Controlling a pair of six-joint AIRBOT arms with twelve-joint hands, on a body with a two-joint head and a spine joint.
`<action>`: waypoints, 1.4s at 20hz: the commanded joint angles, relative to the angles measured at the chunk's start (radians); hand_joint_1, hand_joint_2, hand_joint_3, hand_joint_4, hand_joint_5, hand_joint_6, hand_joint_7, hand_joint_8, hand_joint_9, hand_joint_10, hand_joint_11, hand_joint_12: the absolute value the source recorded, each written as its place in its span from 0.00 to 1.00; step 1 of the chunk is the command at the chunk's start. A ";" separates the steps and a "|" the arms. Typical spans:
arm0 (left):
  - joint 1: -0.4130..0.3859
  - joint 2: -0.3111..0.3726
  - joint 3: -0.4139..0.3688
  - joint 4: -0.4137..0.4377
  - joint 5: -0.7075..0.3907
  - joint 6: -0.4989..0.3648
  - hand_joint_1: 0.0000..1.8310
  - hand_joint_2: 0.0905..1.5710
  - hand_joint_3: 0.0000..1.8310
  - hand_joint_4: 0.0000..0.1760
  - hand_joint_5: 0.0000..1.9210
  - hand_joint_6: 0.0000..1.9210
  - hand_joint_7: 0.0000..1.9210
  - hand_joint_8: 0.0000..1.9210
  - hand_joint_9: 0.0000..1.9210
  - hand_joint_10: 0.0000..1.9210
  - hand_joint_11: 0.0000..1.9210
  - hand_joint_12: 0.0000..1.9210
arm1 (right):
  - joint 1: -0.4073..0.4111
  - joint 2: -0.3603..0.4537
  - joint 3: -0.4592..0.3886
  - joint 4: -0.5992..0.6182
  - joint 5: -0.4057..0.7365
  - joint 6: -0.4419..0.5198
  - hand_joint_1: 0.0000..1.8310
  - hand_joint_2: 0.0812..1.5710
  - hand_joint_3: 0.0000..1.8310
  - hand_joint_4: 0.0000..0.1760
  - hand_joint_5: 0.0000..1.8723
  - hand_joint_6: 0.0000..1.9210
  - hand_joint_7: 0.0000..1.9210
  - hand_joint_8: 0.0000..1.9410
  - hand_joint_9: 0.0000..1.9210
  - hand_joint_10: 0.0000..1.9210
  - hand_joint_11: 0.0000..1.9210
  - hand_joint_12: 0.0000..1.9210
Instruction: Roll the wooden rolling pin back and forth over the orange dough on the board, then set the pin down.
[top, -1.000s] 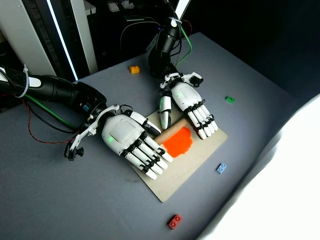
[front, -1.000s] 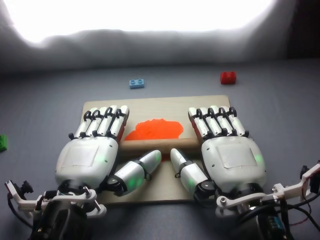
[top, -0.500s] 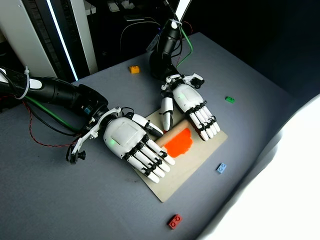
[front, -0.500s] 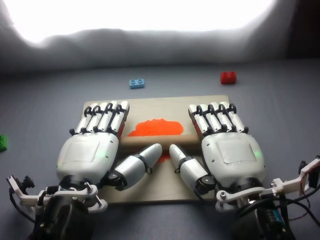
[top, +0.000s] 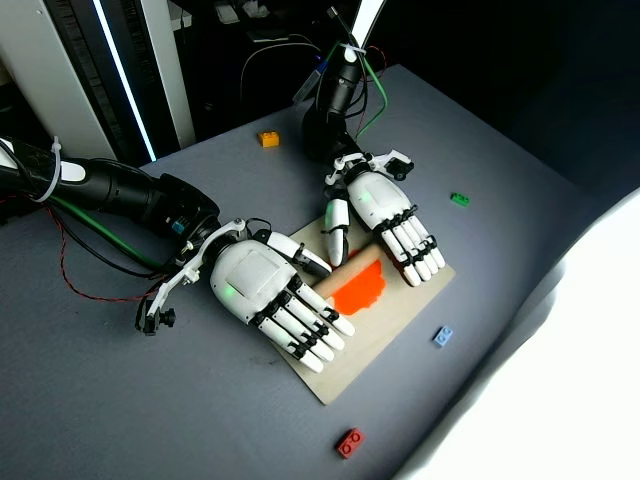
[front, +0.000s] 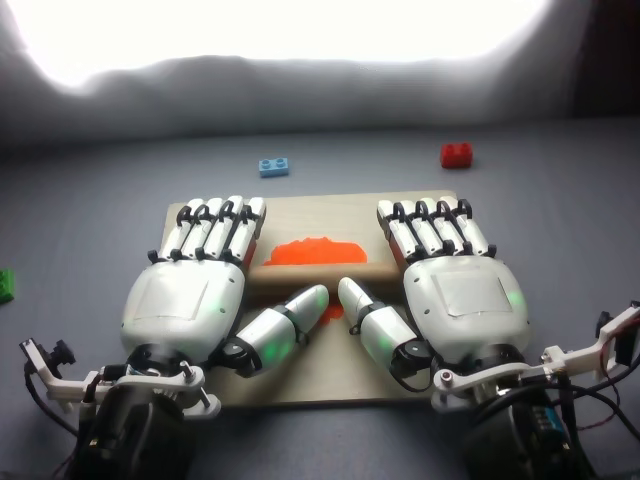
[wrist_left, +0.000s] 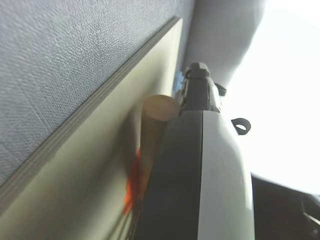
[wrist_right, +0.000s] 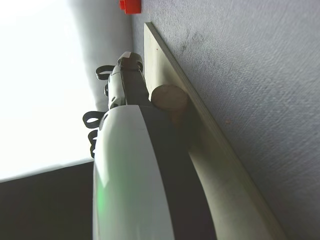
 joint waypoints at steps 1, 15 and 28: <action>0.000 -0.008 0.010 0.021 -0.053 0.011 0.00 0.78 0.00 0.00 0.00 0.00 0.00 0.00 0.00 0.00 0.00 0.00 | 0.009 0.004 0.011 -0.043 0.067 -0.005 0.00 0.85 0.00 0.00 0.08 0.00 0.08 0.00 0.07 0.00 0.00 0.13; -0.024 -0.041 0.112 0.011 0.007 -0.060 0.00 0.78 0.00 0.00 0.00 0.00 0.00 0.00 0.00 0.00 0.00 0.00 | 0.013 0.006 0.037 -0.033 0.042 0.001 0.00 0.85 0.00 0.00 0.08 0.00 0.08 0.00 0.07 0.00 0.00 0.13; -0.053 -0.066 0.158 0.005 0.046 -0.060 0.00 0.78 0.00 0.00 0.00 0.00 0.00 0.00 0.00 0.00 0.00 0.00 | 0.022 0.006 0.061 -0.028 0.028 0.012 0.00 0.86 0.00 0.00 0.06 0.00 0.07 0.00 0.06 0.00 0.00 0.11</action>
